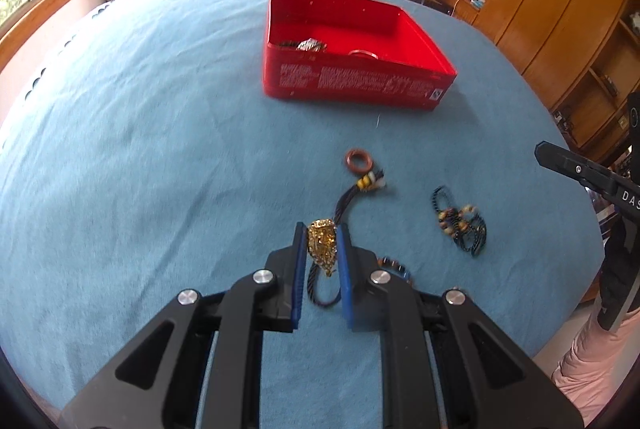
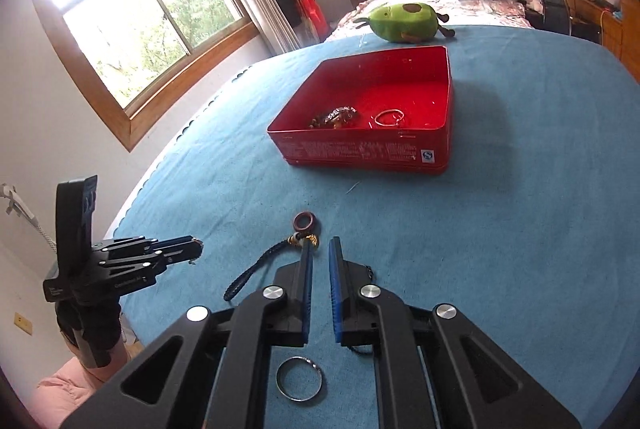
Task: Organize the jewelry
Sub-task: 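Lift the necklace with the right tool while the left tool lifts the pendant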
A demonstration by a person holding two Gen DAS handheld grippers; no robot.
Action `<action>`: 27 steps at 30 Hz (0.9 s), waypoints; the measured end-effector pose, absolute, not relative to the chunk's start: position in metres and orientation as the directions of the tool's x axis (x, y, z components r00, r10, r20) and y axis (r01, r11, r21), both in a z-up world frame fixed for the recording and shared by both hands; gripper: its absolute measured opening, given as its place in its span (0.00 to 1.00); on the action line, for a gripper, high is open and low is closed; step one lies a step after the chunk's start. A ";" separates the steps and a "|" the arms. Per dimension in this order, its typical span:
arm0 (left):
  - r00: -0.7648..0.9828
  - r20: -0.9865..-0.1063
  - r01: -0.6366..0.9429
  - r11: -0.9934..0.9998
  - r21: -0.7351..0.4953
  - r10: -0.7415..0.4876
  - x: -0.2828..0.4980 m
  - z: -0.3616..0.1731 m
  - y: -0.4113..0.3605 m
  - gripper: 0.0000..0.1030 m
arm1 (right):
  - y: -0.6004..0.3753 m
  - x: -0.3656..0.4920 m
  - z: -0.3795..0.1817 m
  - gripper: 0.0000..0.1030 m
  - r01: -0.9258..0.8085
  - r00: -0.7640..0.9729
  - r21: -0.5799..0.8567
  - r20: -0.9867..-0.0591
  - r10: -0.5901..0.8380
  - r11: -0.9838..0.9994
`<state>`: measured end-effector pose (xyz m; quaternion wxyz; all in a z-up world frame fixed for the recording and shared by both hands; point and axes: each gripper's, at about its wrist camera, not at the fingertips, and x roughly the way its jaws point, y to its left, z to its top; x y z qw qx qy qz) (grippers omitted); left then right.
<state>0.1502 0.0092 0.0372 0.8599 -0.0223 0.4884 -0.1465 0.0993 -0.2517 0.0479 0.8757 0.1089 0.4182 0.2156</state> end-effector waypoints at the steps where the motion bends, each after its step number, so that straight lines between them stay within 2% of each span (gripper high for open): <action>1: 0.477 -0.835 0.231 0.956 -0.183 -0.275 0.153 0.037 0.008 0.13 | -0.251 0.102 0.047 0.08 -0.289 0.549 0.366 -0.693 0.466 0.885; 5: 0.462 -0.842 0.234 0.954 -0.190 -0.281 0.160 0.032 0.005 0.13 | -0.243 0.108 0.024 0.18 -0.277 0.489 0.337 -0.757 0.434 0.900; 8: 0.445 -0.848 0.237 0.951 -0.198 -0.287 0.161 0.027 0.004 0.13 | -0.233 0.113 -0.005 0.36 -0.278 0.414 0.317 -0.812 0.411 0.907; 9: 0.441 -0.850 0.239 0.951 -0.198 -0.288 0.161 0.025 0.004 0.13 | -0.229 0.115 -0.015 0.45 -0.277 0.389 0.308 -0.830 0.399 0.910; 12: 0.434 -0.853 0.243 0.949 -0.200 -0.290 0.160 0.023 0.002 0.13 | -0.218 0.121 -0.035 0.53 -0.285 0.350 0.262 -0.867 0.354 0.922; 15: 0.435 -0.852 0.246 0.949 -0.200 -0.292 0.159 0.023 0.002 0.13 | -0.210 0.126 -0.048 0.56 -0.297 0.348 0.206 -0.886 0.306 0.933; 17: 0.438 -0.850 0.245 0.949 -0.200 -0.292 0.159 0.024 0.003 0.13 | -0.202 0.126 -0.055 0.50 -0.306 0.362 0.135 -0.899 0.246 0.942; 19: 0.439 -0.849 0.245 0.948 -0.202 -0.294 0.158 0.025 0.004 0.13 | -0.198 0.124 -0.053 0.16 -0.319 0.395 0.078 -0.895 0.207 0.945; 23: 0.436 -0.849 0.245 0.947 -0.208 -0.299 0.159 0.024 0.004 0.13 | -0.208 0.128 -0.053 0.13 -0.306 0.364 0.172 -0.888 0.282 0.936; 27: 0.439 -0.846 0.246 0.946 -0.211 -0.303 0.159 0.026 0.005 0.13 | -0.226 0.129 -0.037 0.13 -0.283 0.385 0.283 -0.842 0.379 0.917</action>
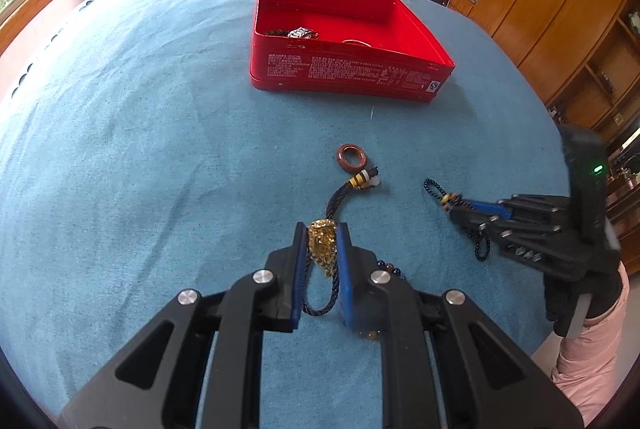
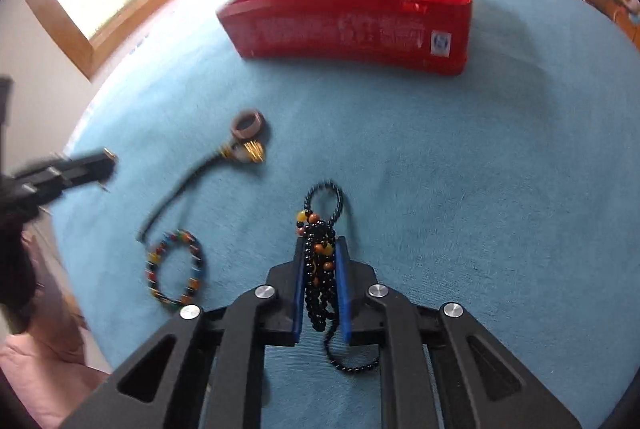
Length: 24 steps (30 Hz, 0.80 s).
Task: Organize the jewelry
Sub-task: 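Lift the necklace with the right tool while the left tool lifts the pendant, then carry the necklace and gold pendant with both tools over the red tin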
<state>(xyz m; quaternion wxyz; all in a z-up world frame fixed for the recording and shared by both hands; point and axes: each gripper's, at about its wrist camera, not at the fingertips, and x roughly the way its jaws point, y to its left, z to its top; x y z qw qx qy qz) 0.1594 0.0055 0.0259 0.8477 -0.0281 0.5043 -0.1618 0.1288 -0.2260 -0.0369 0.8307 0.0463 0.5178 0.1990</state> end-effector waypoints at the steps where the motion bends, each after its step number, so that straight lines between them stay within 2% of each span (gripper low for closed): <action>1: 0.440 -0.845 0.246 0.946 -0.211 -0.303 0.160 0.027 0.006 0.13 | -0.230 0.127 -0.031 0.13 -0.283 0.394 0.298 -0.830 0.394 0.912; 5: 0.452 -0.837 0.247 0.945 -0.216 -0.310 0.165 0.034 0.006 0.13 | -0.241 0.125 0.004 0.13 -0.298 0.454 0.348 -0.767 0.453 0.889; 6: 0.453 -0.835 0.249 0.944 -0.218 -0.312 0.167 0.036 0.005 0.13 | -0.242 0.125 0.011 0.08 -0.303 0.465 0.355 -0.755 0.462 0.885; 13: 0.493 -0.800 0.272 0.934 -0.232 -0.342 0.196 0.068 -0.006 0.13 | -0.240 0.148 0.067 0.08 -0.340 0.550 0.378 -0.663 0.508 0.861; 19: 0.527 -0.771 0.278 0.930 -0.240 -0.356 0.241 0.095 -0.020 0.13 | -0.235 0.188 0.097 0.08 -0.354 0.580 0.389 -0.622 0.526 0.851; 24: 0.524 -0.766 0.268 0.926 -0.266 -0.372 0.295 0.098 -0.030 0.13 | -0.234 0.240 0.108 0.08 -0.319 0.628 0.363 -0.611 0.482 0.876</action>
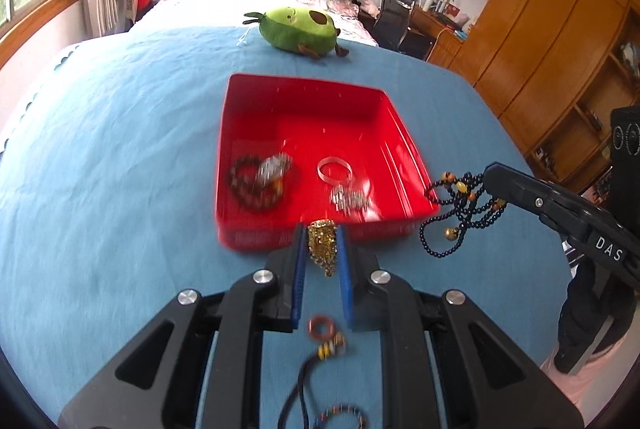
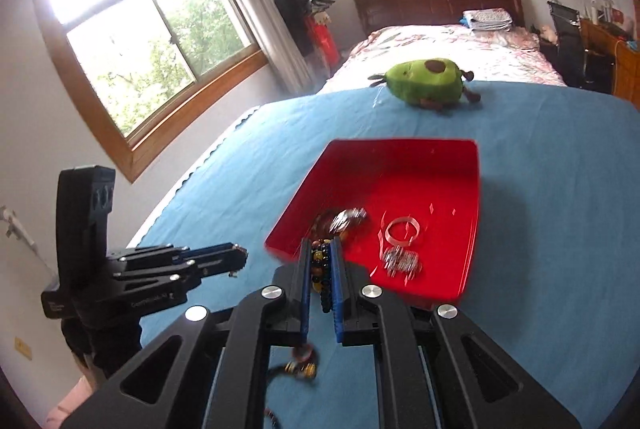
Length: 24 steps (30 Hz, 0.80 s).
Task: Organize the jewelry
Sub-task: 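Carry the necklace and gold pendant with both tools over the red tin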
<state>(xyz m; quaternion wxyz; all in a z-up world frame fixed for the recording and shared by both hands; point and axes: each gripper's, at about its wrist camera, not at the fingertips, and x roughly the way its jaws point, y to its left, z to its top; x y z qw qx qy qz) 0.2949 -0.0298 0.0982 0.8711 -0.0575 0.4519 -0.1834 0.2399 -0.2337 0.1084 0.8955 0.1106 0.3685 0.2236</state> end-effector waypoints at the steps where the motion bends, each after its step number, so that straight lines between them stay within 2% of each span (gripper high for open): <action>1: 0.524 -0.768 0.260 0.927 -0.269 -0.369 0.309 0.095 -0.032 0.13 | -0.235 0.251 0.107 0.08 -0.310 0.632 0.361 -0.613 0.475 0.879; 13: 0.468 -0.803 0.227 0.928 -0.295 -0.370 0.439 0.036 -0.063 0.13 | -0.234 0.396 0.026 0.08 -0.166 0.581 0.334 -0.727 0.366 0.928; 15: 0.467 -0.807 0.222 0.932 -0.288 -0.361 0.455 0.032 -0.067 0.15 | -0.233 0.412 0.015 0.15 -0.155 0.574 0.318 -0.742 0.347 0.935; 16: 0.467 -0.811 0.215 0.935 -0.282 -0.352 0.463 0.029 -0.068 0.19 | -0.232 0.414 0.013 0.27 -0.152 0.572 0.307 -0.748 0.337 0.939; 17: 0.465 -0.814 0.212 0.937 -0.278 -0.346 0.467 0.028 -0.068 0.28 | -0.232 0.418 0.011 0.27 -0.147 0.576 0.299 -0.749 0.327 0.943; 19: 0.471 -0.812 0.212 0.938 -0.273 -0.343 0.472 0.028 -0.069 0.34 | -0.231 0.419 0.011 0.27 -0.152 0.582 0.284 -0.748 0.318 0.947; 24: 0.482 -0.806 0.222 0.938 -0.267 -0.344 0.458 0.037 -0.064 0.34 | -0.234 0.401 0.021 0.27 -0.164 0.592 0.300 -0.732 0.337 0.940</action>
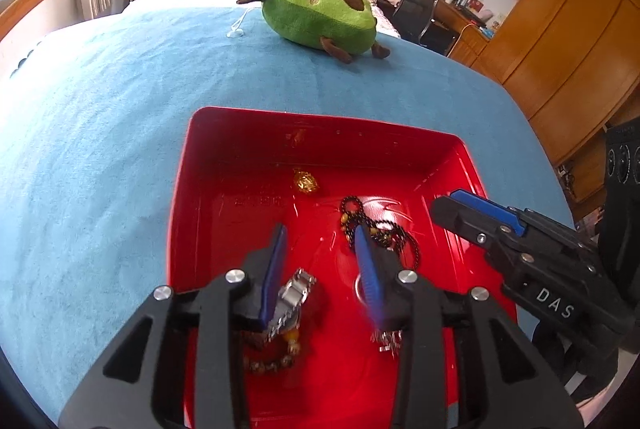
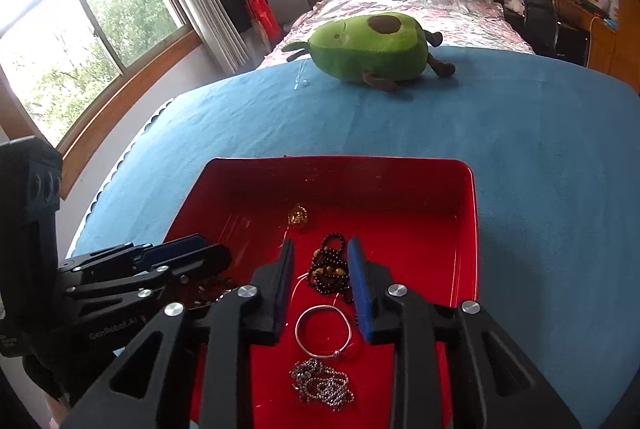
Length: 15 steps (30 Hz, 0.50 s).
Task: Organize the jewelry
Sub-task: 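Open both tools to drop the necklace and pendant into the tin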
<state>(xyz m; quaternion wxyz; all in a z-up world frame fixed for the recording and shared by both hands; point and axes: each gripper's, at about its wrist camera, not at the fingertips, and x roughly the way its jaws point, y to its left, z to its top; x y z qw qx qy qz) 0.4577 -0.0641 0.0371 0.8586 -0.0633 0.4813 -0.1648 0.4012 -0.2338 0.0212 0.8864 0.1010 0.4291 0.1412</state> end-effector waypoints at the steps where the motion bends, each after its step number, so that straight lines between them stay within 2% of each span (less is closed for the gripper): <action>1: 0.488 -0.806 0.220 0.941 -0.258 -0.336 0.453 0.040 -0.062 0.36 | -0.234 0.395 0.024 0.27 -0.169 0.591 0.305 -0.729 0.345 0.937; 8: 0.525 -0.806 0.214 0.959 -0.185 -0.273 0.398 0.057 -0.040 0.63 | -0.238 0.338 0.038 0.27 -0.203 0.568 0.354 -0.717 0.404 0.913; 15: 0.508 -0.825 0.201 0.965 -0.166 -0.248 0.315 0.050 -0.006 0.77 | -0.242 0.265 0.030 0.27 -0.225 0.515 0.373 -0.739 0.435 0.900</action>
